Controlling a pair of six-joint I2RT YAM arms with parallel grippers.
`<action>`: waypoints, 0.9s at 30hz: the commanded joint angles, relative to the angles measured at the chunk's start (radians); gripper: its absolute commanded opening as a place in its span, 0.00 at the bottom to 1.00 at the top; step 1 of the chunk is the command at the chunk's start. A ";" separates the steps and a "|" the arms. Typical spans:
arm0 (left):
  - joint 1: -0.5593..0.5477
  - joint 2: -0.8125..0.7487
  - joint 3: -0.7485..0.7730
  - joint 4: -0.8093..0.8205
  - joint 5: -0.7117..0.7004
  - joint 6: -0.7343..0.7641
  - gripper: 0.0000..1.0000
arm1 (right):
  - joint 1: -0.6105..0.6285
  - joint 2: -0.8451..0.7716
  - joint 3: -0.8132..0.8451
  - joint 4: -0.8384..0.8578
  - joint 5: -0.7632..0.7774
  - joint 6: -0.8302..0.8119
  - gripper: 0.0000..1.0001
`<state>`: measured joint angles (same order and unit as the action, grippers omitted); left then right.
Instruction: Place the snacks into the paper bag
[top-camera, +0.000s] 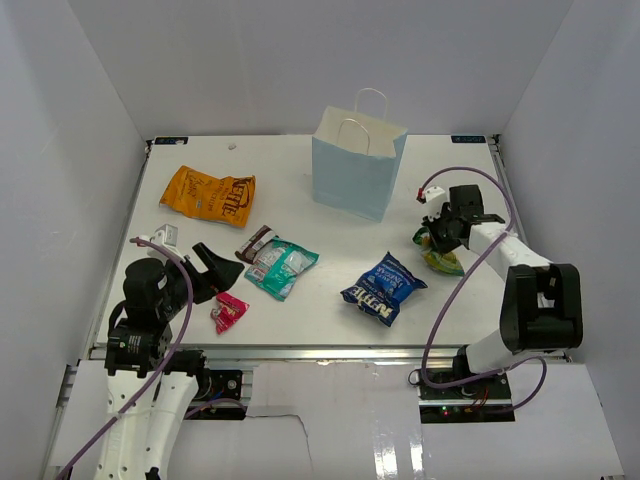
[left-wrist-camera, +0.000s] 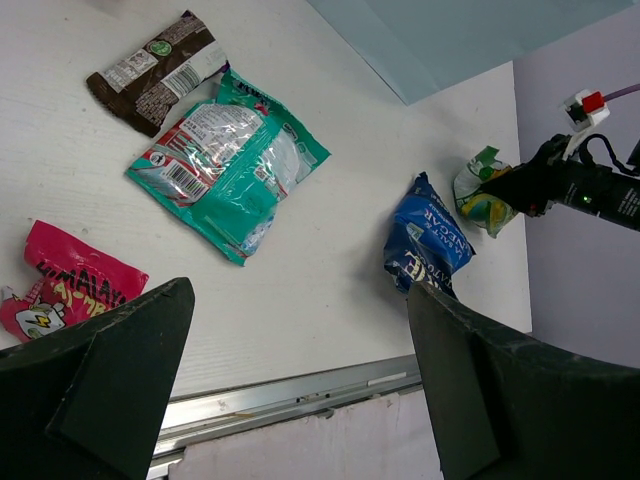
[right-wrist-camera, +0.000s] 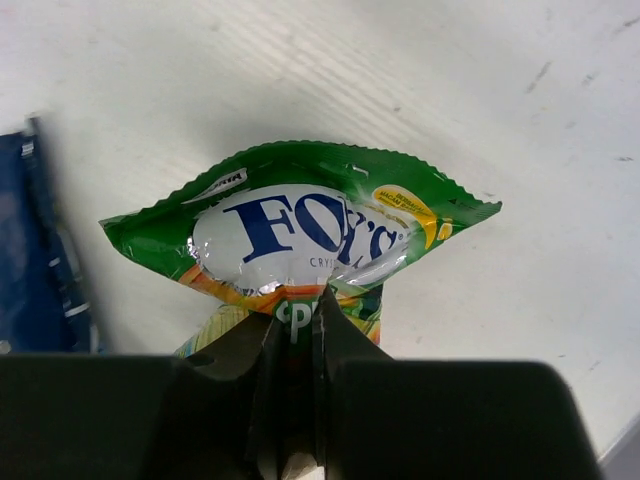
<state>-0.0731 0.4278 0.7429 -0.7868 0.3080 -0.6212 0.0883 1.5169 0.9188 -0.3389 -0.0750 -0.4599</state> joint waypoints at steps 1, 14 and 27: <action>0.006 -0.003 -0.005 0.003 0.014 -0.006 0.98 | -0.004 -0.096 -0.014 -0.034 -0.159 0.003 0.08; 0.006 0.002 -0.007 0.018 0.028 -0.002 0.98 | 0.001 -0.204 0.458 0.063 -0.569 0.150 0.08; 0.006 0.000 -0.002 0.017 0.040 -0.006 0.98 | 0.119 0.275 1.115 0.265 -0.672 0.369 0.08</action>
<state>-0.0731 0.4309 0.7429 -0.7849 0.3305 -0.6254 0.1844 1.7397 1.9545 -0.1547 -0.7219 -0.1406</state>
